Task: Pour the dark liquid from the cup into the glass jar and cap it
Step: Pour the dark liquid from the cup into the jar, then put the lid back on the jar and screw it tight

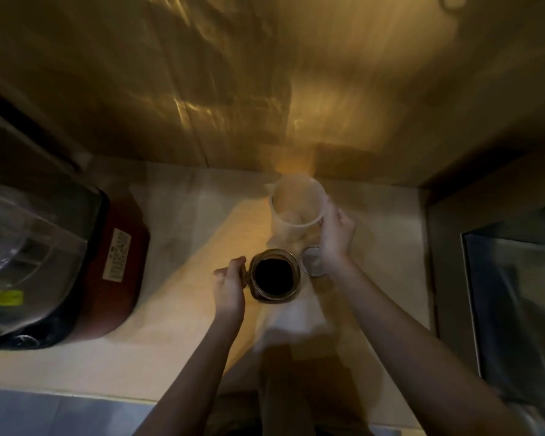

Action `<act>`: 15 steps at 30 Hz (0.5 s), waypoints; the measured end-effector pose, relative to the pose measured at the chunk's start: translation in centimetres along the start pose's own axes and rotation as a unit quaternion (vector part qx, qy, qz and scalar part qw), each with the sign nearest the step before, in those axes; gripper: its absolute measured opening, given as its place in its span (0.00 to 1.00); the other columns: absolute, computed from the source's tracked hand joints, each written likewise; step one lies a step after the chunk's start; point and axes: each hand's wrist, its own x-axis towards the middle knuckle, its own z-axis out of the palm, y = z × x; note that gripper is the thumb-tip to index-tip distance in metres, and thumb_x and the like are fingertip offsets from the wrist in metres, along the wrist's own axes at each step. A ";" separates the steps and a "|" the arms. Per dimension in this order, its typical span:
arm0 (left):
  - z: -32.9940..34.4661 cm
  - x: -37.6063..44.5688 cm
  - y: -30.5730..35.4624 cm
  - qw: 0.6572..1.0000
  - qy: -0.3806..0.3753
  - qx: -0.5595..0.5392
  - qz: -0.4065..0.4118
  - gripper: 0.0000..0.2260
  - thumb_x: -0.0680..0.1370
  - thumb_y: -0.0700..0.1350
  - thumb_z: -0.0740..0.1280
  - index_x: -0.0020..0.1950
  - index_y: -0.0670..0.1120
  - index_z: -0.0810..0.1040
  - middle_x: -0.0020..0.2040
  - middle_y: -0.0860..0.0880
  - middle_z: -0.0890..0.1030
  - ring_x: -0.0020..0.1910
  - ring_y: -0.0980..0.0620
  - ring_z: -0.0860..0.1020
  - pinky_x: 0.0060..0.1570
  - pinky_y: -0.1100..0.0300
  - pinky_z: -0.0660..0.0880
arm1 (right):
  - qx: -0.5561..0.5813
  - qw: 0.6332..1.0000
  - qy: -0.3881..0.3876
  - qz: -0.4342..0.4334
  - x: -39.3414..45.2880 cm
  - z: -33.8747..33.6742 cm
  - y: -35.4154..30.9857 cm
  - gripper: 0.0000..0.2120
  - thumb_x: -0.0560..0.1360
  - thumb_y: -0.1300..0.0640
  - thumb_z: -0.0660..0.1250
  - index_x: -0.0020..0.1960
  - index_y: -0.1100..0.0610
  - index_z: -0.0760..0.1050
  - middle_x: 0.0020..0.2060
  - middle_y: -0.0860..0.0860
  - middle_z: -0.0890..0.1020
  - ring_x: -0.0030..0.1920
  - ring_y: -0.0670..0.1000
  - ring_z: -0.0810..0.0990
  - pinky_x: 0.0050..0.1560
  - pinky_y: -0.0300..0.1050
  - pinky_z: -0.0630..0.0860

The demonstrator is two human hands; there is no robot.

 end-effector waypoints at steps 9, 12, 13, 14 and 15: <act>0.6 1.3 -2.3 0.999 -0.025 0.021 -0.014 0.19 0.75 0.42 0.61 0.23 0.45 0.65 0.16 0.53 0.64 0.20 0.59 0.62 0.25 0.64 0.62 | -0.010 1.000 0.006 0.005 0.6 0.1 2.0 0.22 0.79 0.60 0.61 0.26 0.55 0.61 0.23 0.48 0.63 0.23 0.41 0.61 0.25 0.35 0.60; 0.6 1.6 -2.8 0.999 -0.039 0.033 -0.013 0.19 0.75 0.43 0.61 0.23 0.46 0.65 0.18 0.53 0.63 0.22 0.56 0.62 0.27 0.63 0.62 | -0.033 0.999 -0.001 -0.025 1.0 -0.2 2.6 0.26 0.78 0.63 0.61 0.23 0.52 0.59 0.18 0.42 0.61 0.23 0.41 0.59 0.27 0.40 0.58; 0.6 1.6 -2.9 0.999 -0.039 0.032 -0.018 0.20 0.75 0.43 0.61 0.22 0.46 0.66 0.18 0.54 0.63 0.22 0.56 0.62 0.27 0.62 0.62 | -0.044 0.999 -0.005 -0.026 1.1 -0.3 2.8 0.26 0.77 0.63 0.62 0.23 0.51 0.58 0.17 0.42 0.60 0.24 0.42 0.58 0.28 0.41 0.57; 0.7 1.7 -2.9 0.999 -0.039 0.029 -0.024 0.21 0.75 0.43 0.61 0.21 0.47 0.66 0.17 0.54 0.64 0.22 0.56 0.62 0.28 0.61 0.62 | -0.054 0.998 -0.008 -0.027 1.2 -0.4 2.8 0.27 0.77 0.64 0.62 0.23 0.50 0.58 0.17 0.42 0.60 0.24 0.42 0.58 0.29 0.42 0.57; 0.7 1.7 -2.9 0.998 -0.038 0.027 -0.030 0.21 0.75 0.43 0.61 0.20 0.47 0.66 0.17 0.54 0.64 0.22 0.56 0.63 0.30 0.60 0.63 | -0.063 0.998 -0.011 -0.030 1.4 -0.5 3.0 0.28 0.77 0.64 0.62 0.22 0.48 0.58 0.17 0.42 0.60 0.24 0.42 0.57 0.29 0.42 0.56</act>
